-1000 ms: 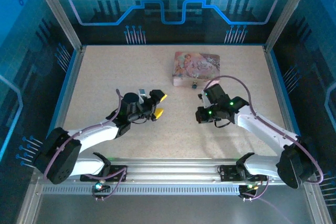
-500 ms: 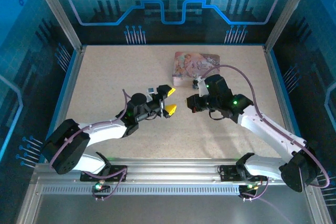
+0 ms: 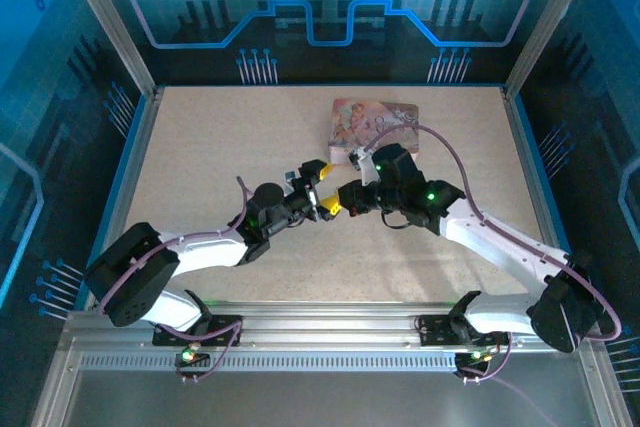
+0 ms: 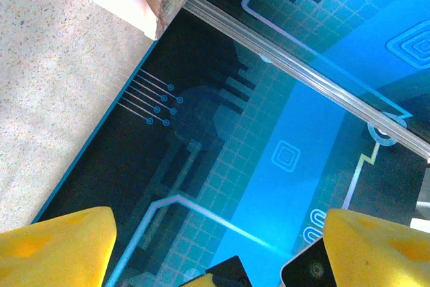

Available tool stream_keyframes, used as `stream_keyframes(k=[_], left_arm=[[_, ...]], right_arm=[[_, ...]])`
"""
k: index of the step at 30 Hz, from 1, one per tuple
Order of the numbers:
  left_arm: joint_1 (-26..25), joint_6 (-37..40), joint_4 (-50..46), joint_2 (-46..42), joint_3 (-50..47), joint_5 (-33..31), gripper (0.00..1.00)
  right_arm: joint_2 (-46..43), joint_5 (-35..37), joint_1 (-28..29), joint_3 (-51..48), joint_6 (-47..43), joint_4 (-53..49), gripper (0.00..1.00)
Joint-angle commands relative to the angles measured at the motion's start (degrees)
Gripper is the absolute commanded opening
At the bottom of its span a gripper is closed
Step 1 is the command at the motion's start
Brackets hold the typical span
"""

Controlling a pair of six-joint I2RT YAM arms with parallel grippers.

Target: Unlock a padlock with a key

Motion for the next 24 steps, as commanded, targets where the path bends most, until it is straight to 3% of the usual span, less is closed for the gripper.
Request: stream_keyframes(k=[1,9,24], left_arm=[[-0.6,-2.1,3.9,0.9,0.2,-1.1,0.79],[-0.6,-2.4,5.3,1.8,0.0,-1.6,0.64],[-1.0,-3.0,6.3,2.8,-0.6,-2.5,0.26]], right_arm=[[0.5,0.2,1.1,1.6,0.9,2.3,0.00],[-0.7,0.8,1.2,0.1,0.6,-0.1,0.00],[-2.9,2.8,1.2,-2.1,1.4,-0.6,0.00]])
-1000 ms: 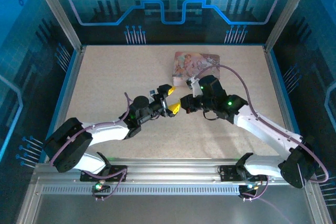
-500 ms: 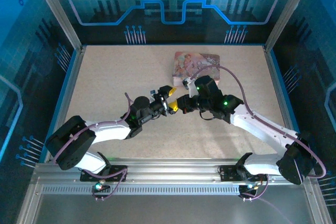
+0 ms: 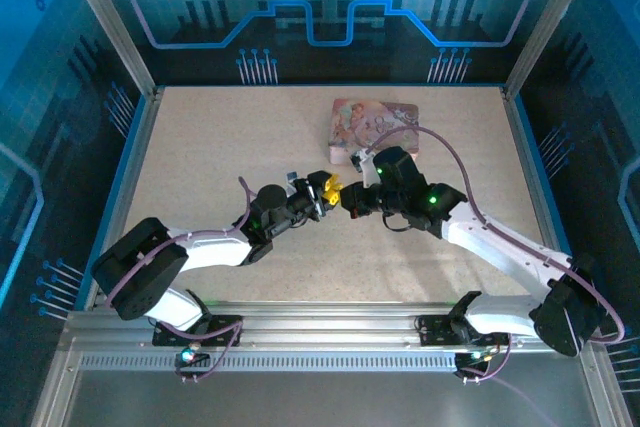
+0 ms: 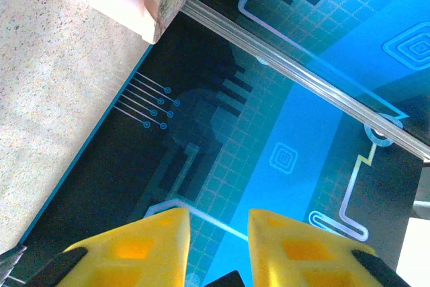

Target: Unlock a padlock with a key

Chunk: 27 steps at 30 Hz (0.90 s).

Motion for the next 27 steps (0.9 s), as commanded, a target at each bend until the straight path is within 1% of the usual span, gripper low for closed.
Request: stream_keyframes(k=[1,6,11,15,16,19,21,22,25,27], left_arm=[[-0.5,-2.9,3.1,0.3,-0.6,-1.2,0.24],[-0.5,-2.8,3.0,0.3,-0.6,-1.3,0.11],[-0.4,-1.6,2.9,0.2,-0.7,-1.6,0.01],[-0.5,2.2,2.3,-0.3,-0.2,-1.7,0.00],[-0.4,3.9,1.8,-0.6,-0.1,-1.8,0.00],[-0.5,12.3,-2.7,-3.1,0.9,-2.4,0.00],[-0.4,19.2,-7.5,-5.6,2.2,-2.9,0.00],[-0.4,22.5,-9.4,-6.8,3.0,-3.2,0.00],[-0.4,36.2,-16.7,-10.4,6.7,-3.4,0.00],[-0.3,47.2,-22.3,-12.4,10.3,-2.2,0.00]], right_arm=[[-1.4,1.4,0.9,-0.9,0.8,-0.4,0.00],[-2.1,2.1,0.8,-1.5,1.2,-0.6,0.00],[-3.4,1.8,0.1,-2.5,1.9,0.0,0.00],[-4.6,-0.6,-1.1,-3.8,2.0,1.3,0.01],[-5.1,-1.4,-1.5,-4.1,1.8,1.6,0.04],[-8.0,-4.8,-3.5,-6.4,1.5,3.9,0.23],[-10.4,-9.3,-5.8,-8.5,2.0,7.2,0.36],[-11.6,-11.5,-7.0,-9.5,2.7,8.9,0.40],[-15.0,-18.7,-11.2,-13.4,6.6,16.8,0.51],[-17.2,-23.2,-14.4,-16.6,10.4,24.3,0.56]])
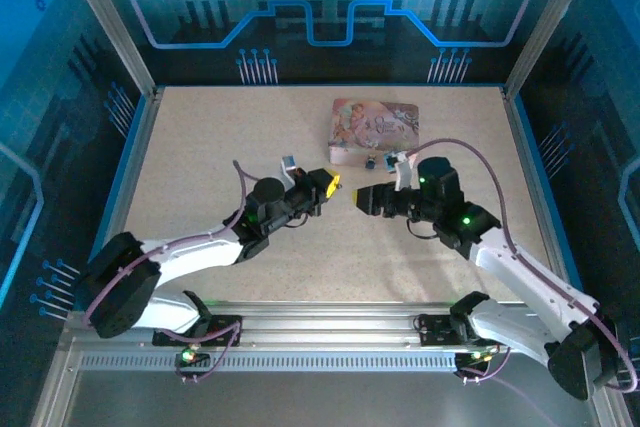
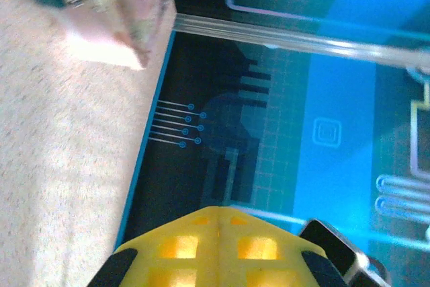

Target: Unlock a padlock with a key

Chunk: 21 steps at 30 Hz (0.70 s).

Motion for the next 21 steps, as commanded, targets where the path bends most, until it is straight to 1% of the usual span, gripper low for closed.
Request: stream_keyframes(k=[1,2,4,5,9,14,21], left_arm=[[0.0,23.9,-9.8,-4.7,6.8,-0.3,0.00],[-0.2,28.4,-10.0,-5.2,8.0,0.6,0.00],[-0.5,33.5,-10.1,-6.1,9.5,1.8,0.00],[-0.5,35.9,-8.7,-6.3,10.0,2.8,0.00],[-0.5,41.5,-7.1,-5.8,12.4,7.4,0.00],[-0.8,44.8,-4.7,-5.5,13.9,11.2,0.00],[-0.8,43.3,-1.8,-4.6,14.4,13.0,0.00]], right_arm=[[-3.4,-11.0,-4.3,-4.2,6.8,15.2,0.58],[-4.3,-12.5,-5.5,-5.2,8.2,18.4,0.61],[-5.1,-14.8,-7.0,-6.1,9.6,21.3,0.66],[-5.0,-16.3,-7.4,-5.9,9.7,23.8,0.67],[-3.3,-21.2,-7.5,-4.8,13.0,30.3,0.67],[-3.1,-21.7,-7.4,-2.5,14.8,33.4,0.67],[-0.3,-20.6,-4.8,-0.1,15.4,34.7,0.65]])
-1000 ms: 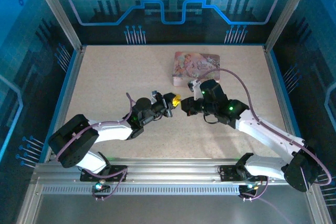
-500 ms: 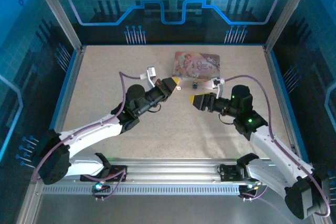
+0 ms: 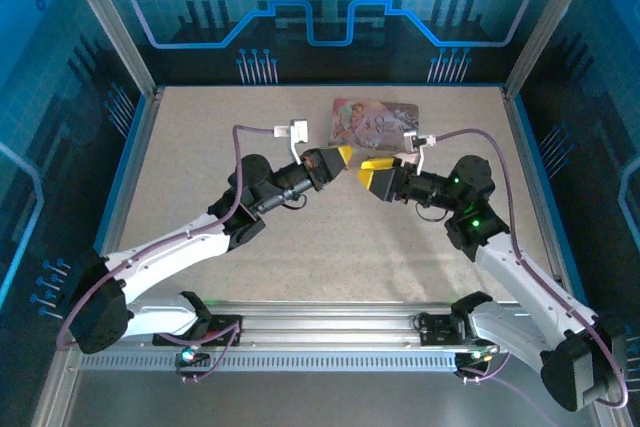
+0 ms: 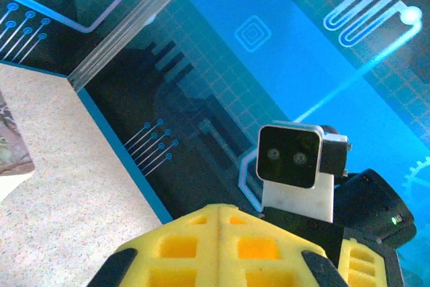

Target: Unlock a padlock with a key

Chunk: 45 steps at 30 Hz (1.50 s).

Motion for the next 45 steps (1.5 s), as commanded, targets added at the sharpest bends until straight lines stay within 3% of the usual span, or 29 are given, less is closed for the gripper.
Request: stream_keyframes(k=[1,8,23,41,43,45], left_arm=[[-0.4,1.6,3.6,1.0,1.9,2.4,0.00],[-0.4,0.8,4.6,1.0,1.2,2.2,0.00],[-0.3,0.3,4.2,0.6,0.6,1.2,0.00],[-0.4,0.8,3.5,0.4,0.4,0.5,0.00],[-0.3,1.0,3.3,0.3,0.4,0.3,0.04],[-0.2,1.5,2.7,0.1,0.5,0.2,0.16]], right_arm=[[1.4,-0.4,1.6,2.3,0.9,2.9,0.64],[4.4,0.0,3.7,4.2,0.0,1.9,0.55],[4.8,1.9,4.2,3.9,-0.6,-0.3,0.23],[3.4,3.3,3.1,3.6,-0.9,-2.8,0.00],[3.2,3.5,3.0,3.3,-1.2,-3.5,0.00],[2.9,3.8,3.0,3.2,-2.0,-4.7,0.00]])
